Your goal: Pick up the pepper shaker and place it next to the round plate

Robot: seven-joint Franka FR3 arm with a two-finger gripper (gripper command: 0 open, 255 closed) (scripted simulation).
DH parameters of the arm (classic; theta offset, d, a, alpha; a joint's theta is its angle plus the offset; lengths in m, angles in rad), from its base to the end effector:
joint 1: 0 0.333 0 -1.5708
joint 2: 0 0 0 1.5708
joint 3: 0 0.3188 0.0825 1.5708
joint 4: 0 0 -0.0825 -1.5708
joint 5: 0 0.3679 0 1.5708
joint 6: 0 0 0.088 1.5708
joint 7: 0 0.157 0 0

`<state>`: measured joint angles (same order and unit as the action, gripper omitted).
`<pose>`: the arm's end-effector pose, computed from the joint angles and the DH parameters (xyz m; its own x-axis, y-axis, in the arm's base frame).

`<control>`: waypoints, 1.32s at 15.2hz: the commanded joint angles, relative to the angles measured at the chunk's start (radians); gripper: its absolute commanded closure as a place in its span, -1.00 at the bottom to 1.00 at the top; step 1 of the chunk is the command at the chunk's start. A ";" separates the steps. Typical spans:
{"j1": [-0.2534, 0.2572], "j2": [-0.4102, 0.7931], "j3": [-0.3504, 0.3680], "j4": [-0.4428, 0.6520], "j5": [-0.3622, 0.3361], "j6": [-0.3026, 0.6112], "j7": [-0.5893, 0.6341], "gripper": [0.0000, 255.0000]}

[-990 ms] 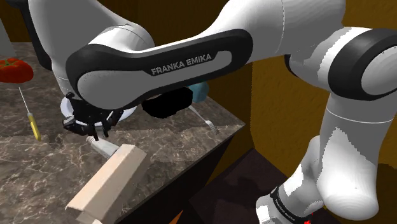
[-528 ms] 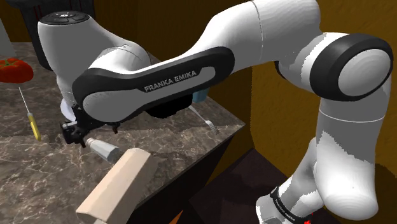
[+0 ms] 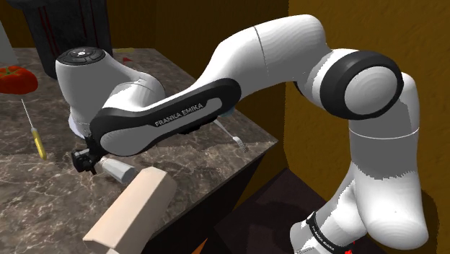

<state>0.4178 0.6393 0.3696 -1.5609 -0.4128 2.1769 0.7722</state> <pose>0.5315 0.4456 0.2539 0.9784 0.1795 0.1029 0.1721 -0.9821 0.0767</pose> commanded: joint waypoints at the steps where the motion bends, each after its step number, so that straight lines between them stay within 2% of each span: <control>1: 0.002 0.013 -0.004 -0.004 -0.007 0.017 0.005 -1.00; 10: 0.002 0.018 -0.006 -0.005 -0.009 0.022 0.006 -1.00; 11: 0.002 0.018 -0.006 -0.005 -0.009 0.022 0.006 1.00; 17: -0.005 0.005 -0.005 -0.029 -0.008 0.034 0.006 1.00; 20: 0.002 0.018 -0.006 -0.005 -0.009 0.022 0.006 1.00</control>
<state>0.4180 0.6456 0.3674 -1.5728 -0.4199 2.2034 0.7766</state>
